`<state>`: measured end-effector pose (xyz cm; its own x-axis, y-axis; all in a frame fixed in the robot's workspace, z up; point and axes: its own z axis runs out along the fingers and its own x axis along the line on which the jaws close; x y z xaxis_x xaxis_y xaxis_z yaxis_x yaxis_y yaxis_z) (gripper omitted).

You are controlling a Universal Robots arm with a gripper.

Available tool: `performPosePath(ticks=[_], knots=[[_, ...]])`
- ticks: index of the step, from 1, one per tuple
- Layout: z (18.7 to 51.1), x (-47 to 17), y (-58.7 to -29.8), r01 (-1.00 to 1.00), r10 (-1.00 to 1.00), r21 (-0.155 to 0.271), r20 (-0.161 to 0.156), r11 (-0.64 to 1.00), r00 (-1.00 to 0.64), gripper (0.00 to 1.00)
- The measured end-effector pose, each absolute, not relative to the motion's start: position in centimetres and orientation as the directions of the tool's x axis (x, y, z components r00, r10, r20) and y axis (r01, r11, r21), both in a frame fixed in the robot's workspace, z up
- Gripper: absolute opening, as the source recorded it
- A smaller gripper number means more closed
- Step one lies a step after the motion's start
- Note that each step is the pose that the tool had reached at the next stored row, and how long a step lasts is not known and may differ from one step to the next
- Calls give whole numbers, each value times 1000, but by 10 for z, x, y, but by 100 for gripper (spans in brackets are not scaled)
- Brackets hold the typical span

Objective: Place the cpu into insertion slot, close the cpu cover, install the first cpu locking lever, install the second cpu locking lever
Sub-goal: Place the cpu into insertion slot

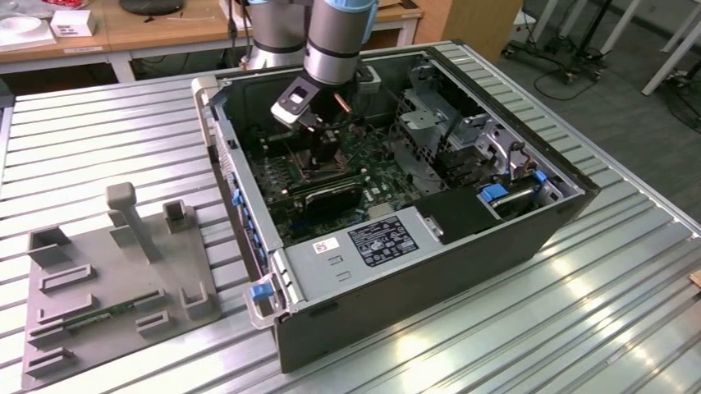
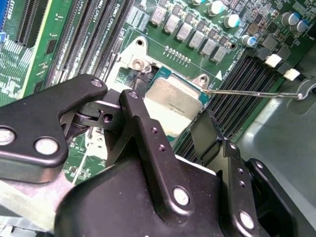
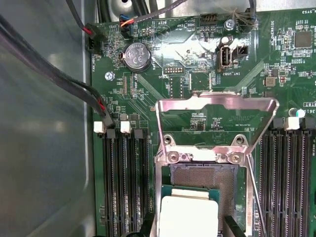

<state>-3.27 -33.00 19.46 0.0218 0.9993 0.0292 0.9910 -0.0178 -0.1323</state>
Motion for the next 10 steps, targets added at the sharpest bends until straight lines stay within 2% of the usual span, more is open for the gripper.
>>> performPosePath(ticks=[10], knots=[[195,-29,-330,990,999,-137,29,-18,22,64]])
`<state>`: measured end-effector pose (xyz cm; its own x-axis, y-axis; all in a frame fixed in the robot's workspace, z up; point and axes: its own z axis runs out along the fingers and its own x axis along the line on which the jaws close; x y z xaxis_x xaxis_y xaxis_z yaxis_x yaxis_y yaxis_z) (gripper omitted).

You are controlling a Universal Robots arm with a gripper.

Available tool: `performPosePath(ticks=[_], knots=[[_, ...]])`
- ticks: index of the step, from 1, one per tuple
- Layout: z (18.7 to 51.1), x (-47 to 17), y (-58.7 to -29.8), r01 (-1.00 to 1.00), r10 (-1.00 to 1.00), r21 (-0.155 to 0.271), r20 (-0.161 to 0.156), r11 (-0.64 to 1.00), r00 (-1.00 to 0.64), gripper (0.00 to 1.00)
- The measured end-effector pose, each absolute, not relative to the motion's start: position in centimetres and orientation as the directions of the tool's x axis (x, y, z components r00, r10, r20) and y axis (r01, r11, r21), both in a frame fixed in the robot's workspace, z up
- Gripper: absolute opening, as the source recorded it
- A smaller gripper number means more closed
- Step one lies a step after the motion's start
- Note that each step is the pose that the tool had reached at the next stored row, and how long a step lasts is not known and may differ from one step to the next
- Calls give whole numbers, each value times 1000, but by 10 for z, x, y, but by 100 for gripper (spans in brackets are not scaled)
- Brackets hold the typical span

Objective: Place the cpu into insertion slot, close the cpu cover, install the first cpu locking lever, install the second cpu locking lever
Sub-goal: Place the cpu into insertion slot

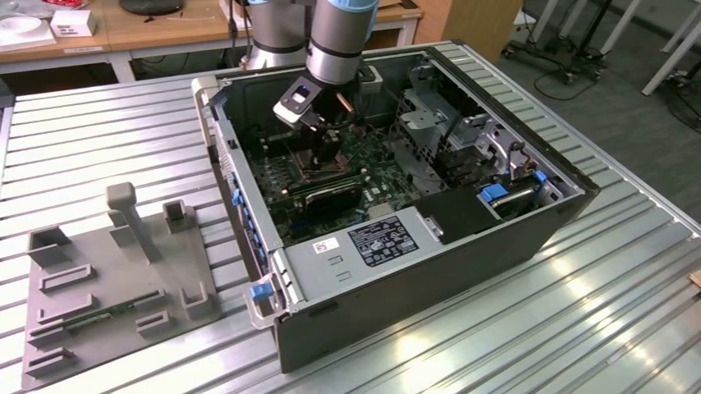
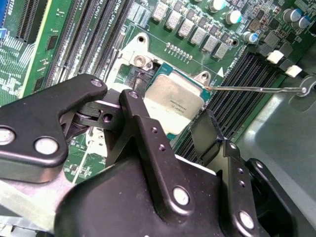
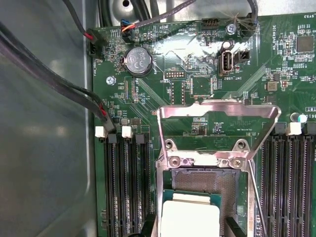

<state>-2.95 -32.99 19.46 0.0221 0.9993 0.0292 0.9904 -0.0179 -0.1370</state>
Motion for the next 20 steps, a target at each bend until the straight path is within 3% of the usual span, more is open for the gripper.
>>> performPosePath(ticks=[14,20], knots=[[195,-29,-329,990,999,-137,29,-18,22,64],[195,-29,-329,990,999,-137,29,-18,22,54]])
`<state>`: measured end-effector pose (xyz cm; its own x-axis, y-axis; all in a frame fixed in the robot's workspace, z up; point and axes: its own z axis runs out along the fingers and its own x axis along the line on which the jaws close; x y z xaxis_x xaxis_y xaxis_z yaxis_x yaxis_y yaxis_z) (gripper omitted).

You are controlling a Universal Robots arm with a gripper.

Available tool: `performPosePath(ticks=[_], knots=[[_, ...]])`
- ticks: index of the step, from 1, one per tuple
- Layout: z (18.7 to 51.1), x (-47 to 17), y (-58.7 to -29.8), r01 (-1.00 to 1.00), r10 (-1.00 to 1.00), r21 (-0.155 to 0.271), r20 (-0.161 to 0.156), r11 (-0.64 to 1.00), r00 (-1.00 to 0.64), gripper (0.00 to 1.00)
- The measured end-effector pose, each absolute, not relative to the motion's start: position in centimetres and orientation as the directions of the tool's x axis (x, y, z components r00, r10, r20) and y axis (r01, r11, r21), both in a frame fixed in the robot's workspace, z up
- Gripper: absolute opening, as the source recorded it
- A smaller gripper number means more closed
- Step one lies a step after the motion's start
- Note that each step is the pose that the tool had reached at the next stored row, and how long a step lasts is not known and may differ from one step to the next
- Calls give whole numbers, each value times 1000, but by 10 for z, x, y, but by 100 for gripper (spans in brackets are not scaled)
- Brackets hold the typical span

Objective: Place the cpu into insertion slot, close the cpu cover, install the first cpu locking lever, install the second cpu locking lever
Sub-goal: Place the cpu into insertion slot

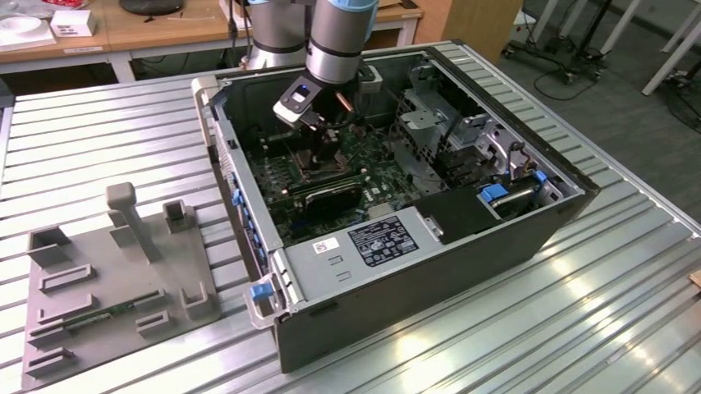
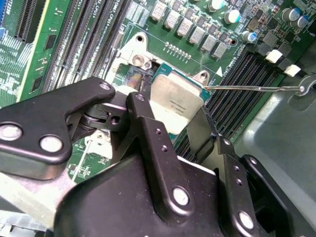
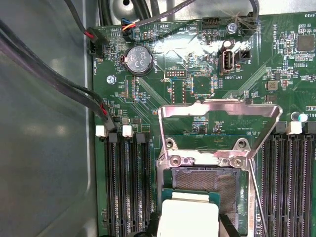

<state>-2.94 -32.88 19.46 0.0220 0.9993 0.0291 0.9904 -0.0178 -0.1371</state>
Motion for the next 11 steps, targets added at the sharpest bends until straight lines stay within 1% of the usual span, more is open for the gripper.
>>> performPosePath(ticks=[11], knots=[[201,-29,-329,990,999,-137,29,-18,22,54]])
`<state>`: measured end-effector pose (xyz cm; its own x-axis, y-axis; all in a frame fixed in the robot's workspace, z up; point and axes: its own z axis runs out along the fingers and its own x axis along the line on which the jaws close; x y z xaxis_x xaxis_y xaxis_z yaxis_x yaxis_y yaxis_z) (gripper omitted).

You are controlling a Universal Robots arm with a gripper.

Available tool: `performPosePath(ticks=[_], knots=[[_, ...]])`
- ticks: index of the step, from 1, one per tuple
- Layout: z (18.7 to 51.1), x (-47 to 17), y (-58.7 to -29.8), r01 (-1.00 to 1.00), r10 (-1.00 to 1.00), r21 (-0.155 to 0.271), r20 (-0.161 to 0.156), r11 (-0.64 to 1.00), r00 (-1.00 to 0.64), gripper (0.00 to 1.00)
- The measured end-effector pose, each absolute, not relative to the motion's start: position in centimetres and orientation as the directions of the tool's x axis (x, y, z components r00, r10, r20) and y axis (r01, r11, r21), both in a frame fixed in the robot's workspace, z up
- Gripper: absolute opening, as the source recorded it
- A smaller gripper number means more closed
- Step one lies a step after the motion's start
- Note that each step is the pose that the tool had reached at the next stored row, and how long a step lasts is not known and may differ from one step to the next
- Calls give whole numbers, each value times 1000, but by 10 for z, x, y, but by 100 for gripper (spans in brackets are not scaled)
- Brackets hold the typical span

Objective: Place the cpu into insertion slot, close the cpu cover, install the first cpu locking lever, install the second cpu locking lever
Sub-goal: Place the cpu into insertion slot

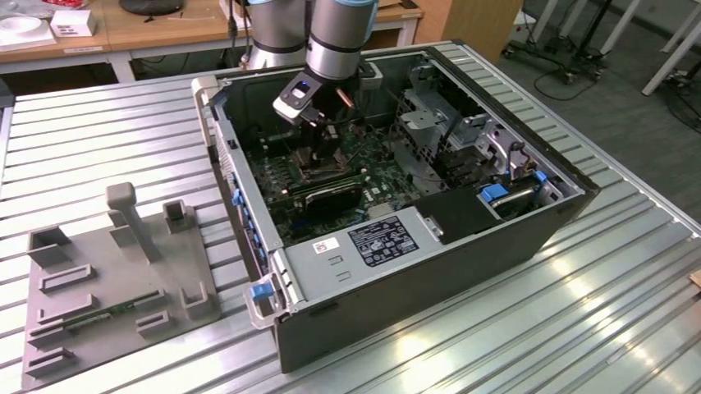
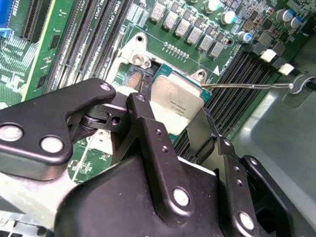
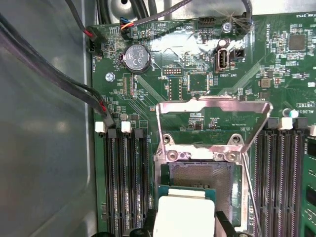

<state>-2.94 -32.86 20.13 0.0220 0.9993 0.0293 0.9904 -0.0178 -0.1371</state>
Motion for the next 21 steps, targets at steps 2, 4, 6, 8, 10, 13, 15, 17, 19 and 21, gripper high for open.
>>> performPosePath(ticks=[2,4,6,8,10,13,15,17,19,21], knots=[[201,-30,-329,991,999,-134,30,-18,22,54],[201,-31,-329,993,999,-119,29,-18,21,54],[201,-32,-329,994,999,-111,30,-18,21,54],[201,-32,-329,995,999,-100,30,-17,20,54],[201,-32,-329,997,999,-82,30,-13,16,54],[201,-32,-329,998,1000,-57,31,-1,2,54],[201,-32,-329,999,1000,-53,31,6,-4,54],[201,-32,-329,999,999,-53,31,11,-10,54],[201,-33,-329,998,999,-52,30,32,-31,54],[201,-32,-329,997,998,-50,30,58,-56,54]])
